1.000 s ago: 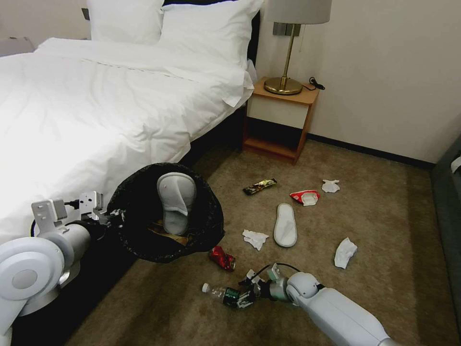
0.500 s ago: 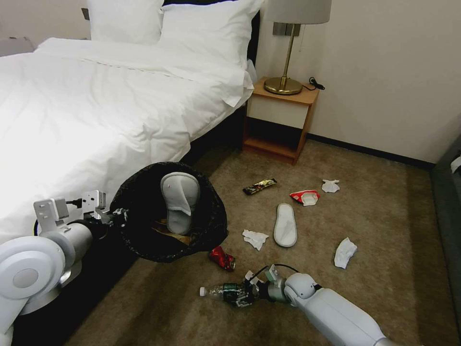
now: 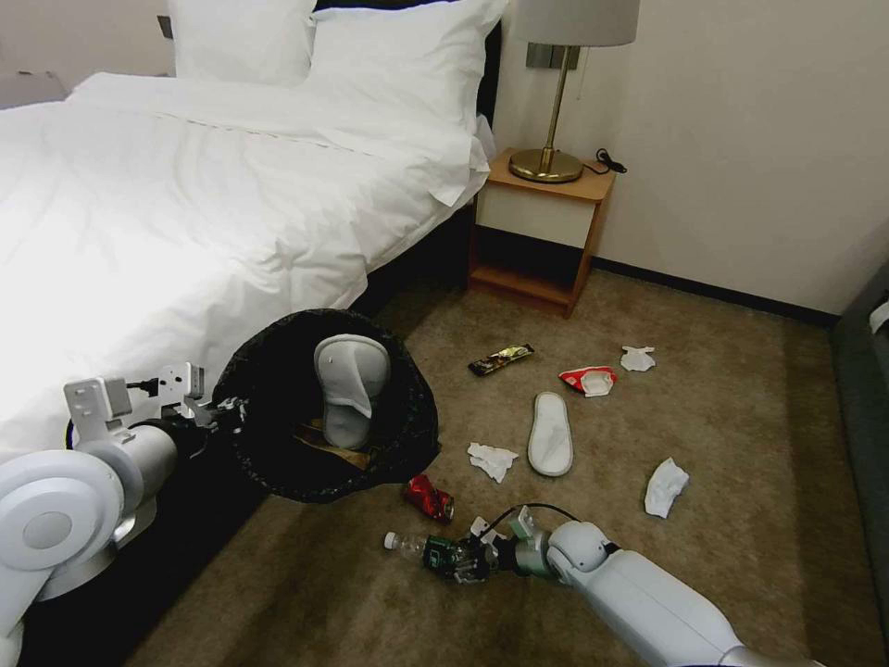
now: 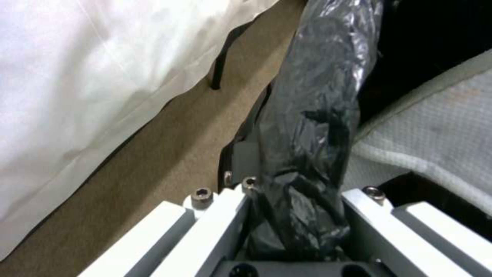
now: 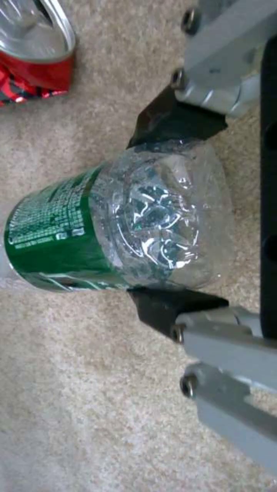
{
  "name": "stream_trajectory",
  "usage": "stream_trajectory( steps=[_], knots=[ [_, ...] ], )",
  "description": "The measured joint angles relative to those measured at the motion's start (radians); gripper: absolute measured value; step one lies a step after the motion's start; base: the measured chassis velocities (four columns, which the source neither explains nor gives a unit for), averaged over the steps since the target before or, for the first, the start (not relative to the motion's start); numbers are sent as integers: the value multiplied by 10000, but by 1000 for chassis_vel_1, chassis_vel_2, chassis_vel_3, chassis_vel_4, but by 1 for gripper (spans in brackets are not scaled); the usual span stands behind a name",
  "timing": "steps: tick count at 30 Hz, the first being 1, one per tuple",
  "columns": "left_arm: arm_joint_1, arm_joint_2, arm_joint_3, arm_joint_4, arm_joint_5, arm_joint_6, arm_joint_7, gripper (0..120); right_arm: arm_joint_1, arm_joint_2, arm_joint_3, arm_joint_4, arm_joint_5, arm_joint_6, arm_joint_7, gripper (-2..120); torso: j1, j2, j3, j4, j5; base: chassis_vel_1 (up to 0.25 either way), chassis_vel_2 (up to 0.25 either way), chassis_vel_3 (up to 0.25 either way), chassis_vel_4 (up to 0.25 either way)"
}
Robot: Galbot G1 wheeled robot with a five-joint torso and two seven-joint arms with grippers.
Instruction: Pick up the trash bin, then pick up the garbage on the floor and place it into the trash bin.
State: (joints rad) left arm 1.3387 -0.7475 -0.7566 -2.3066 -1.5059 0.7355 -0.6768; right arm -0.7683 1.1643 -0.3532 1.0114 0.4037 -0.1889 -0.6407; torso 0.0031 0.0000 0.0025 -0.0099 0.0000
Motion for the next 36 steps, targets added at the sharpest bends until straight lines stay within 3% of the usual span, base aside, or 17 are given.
stream_trajectory(
  steps=[3, 10, 17, 36],
  knots=[
    [20, 0, -10, 13, -2, 0, 10, 0, 0, 21, -6, -20, -5, 9, 35, 43, 0, 1, 0, 0, 0, 0, 0, 0, 0],
    [-99, 9, 25, 69, -29, 0, 28, 0, -11, -21, 38, 7, 5, 15, 46, 33, 0, 0, 0, 0, 0, 0, 0, 0, 0],
    [-189, 42, 35, 204, -59, 0, 78, 0, -142, -196, 299, 321, 107, 18, 52, 33, 0, 0, 0, 1, 1, 0, 0, 0, 0],
    [-475, 217, 34, 728, -398, 0, 29, 0, -1557, -1680, 3615, 2132, 584, -340, 435, 32, 0, 0, 0, -2, 4, 0, 0, 0, 0]
  ],
)
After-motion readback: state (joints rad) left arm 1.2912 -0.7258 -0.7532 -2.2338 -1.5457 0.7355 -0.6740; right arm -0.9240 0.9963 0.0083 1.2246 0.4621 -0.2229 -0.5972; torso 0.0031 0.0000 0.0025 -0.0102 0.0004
